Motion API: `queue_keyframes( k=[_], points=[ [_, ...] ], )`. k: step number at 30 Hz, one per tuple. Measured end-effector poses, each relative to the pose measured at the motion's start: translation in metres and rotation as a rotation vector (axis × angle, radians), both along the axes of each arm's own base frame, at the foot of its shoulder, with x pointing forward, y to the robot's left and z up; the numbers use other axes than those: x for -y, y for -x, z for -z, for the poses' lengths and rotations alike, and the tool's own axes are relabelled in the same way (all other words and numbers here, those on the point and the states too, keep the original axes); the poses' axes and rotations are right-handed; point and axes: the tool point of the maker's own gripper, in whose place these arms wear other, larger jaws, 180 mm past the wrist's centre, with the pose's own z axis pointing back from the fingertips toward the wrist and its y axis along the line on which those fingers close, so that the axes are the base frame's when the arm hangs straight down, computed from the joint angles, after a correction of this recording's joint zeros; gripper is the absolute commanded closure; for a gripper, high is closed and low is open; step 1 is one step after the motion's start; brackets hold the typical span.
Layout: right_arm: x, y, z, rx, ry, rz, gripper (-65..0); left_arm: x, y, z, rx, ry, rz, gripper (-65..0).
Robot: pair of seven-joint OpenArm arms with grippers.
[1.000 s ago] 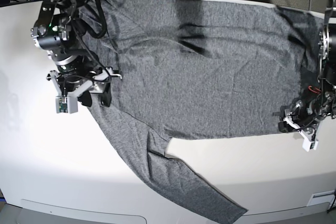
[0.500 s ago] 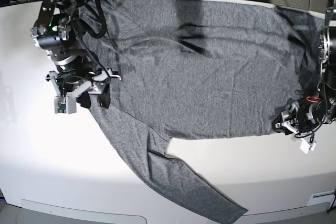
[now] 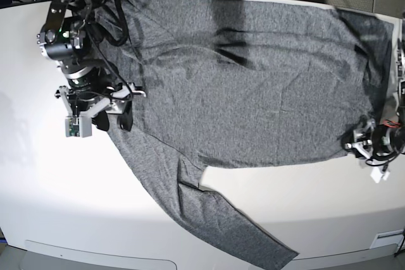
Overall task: Fold the T-shirt properly
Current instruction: 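Adjust the left gripper's grip along the shirt's side edge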
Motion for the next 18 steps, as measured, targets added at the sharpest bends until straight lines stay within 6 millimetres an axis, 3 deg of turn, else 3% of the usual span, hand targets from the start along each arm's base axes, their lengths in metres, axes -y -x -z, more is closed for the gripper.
queue_keyframes(
  k=[2, 5, 8, 12, 18],
  points=[
    [0.000, 0.000, 0.000, 0.000, -0.001, 0.000, -29.0, -0.015, -0.006, -0.012, 0.028, -0.019, -0.019, -28.6],
    [0.000, 0.000, 0.000, 0.000, 0.000, 0.000, -29.0, -0.032, -0.032, -0.038, 0.191, -0.027, -0.080, -28.6],
    [0.000, 0.000, 0.000, 0.000, 0.000, 0.000, -29.0, -0.047, -0.040, -0.051, 0.275, -0.044, -0.116, -28.6],
    [0.000, 0.000, 0.000, -0.001, -0.001, 0.000, -29.0, -0.057, -0.025, -0.039, 0.192, -0.135, -0.055, -28.6],
    [0.000, 0.000, 0.000, -0.002, 0.000, -0.001, -29.0, -0.046, -0.013, -0.010, 0.214, -0.234, 0.045, -28.6]
  ],
)
